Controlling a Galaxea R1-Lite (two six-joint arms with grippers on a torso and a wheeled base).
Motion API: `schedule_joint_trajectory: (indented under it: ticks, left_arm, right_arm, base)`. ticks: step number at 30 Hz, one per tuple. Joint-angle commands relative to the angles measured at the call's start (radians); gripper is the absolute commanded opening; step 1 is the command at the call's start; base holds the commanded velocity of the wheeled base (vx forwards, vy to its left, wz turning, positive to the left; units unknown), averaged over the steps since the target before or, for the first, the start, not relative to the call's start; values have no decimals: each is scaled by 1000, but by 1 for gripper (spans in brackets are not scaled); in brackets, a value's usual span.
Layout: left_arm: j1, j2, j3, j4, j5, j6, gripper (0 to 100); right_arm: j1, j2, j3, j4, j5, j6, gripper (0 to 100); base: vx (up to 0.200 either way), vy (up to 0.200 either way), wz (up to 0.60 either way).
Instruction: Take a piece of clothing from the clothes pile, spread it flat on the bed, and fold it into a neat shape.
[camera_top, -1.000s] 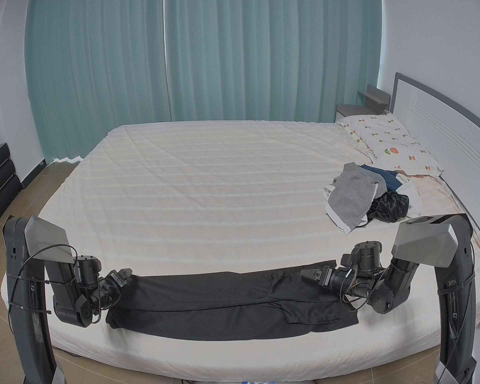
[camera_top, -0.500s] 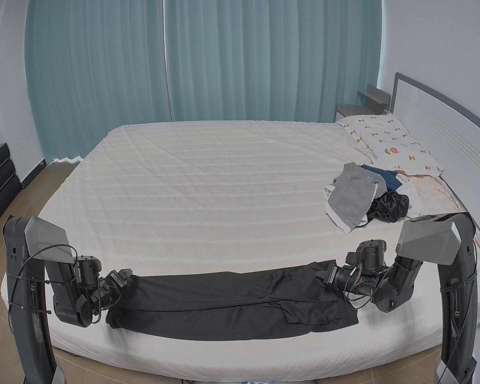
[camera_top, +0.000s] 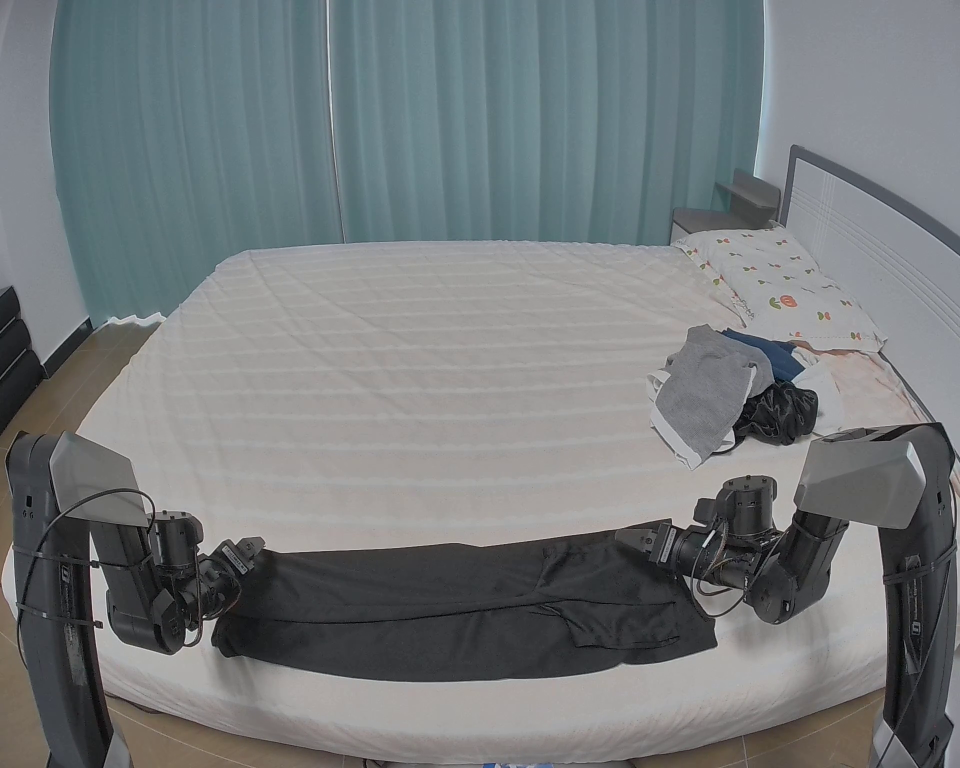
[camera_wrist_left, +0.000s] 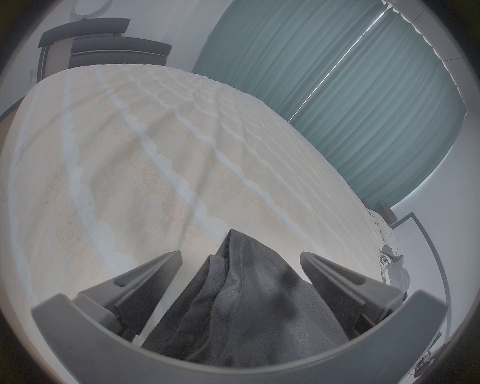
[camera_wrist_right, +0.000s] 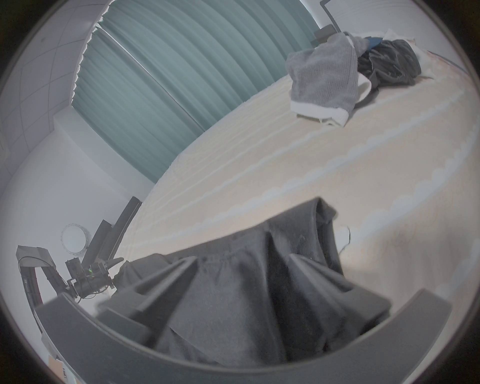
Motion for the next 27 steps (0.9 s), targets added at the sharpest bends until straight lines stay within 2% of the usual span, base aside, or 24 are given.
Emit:
schedule_joint_trajectory:
  ticks: [1,6,12,18,23,27]
  left_arm:
    - [3,-5,0,-1,-1,-13,100]
    - [7,-18,1,-1,-7,-55,100]
    - [18,-44,4,-6,-9,-130,100]
    - [21,-44,4,-6,-6,-131,100]
    - [20,-42,6,-6,-3,-128,100]
    - [20,-41,6,-6,-3,-125,100]
  right_arm:
    - [3,-52,0,-13,-18,2,100]
    - [77,-54,-43,3,-61,-6,100]
    - [160,-40,-146,167,-173,-6,100]
    - [204,-20,-204,293,-199,-52,100]
    - [226,27,-264,320,-245,-112,100]
    - [229,40,-292,342,-247,-150,100]
  base:
    - [0,0,0]
    - [0,0,0]
    - [0,0,0]
    - [0,0,0]
    - [0,0,0]
    - [0,0,0]
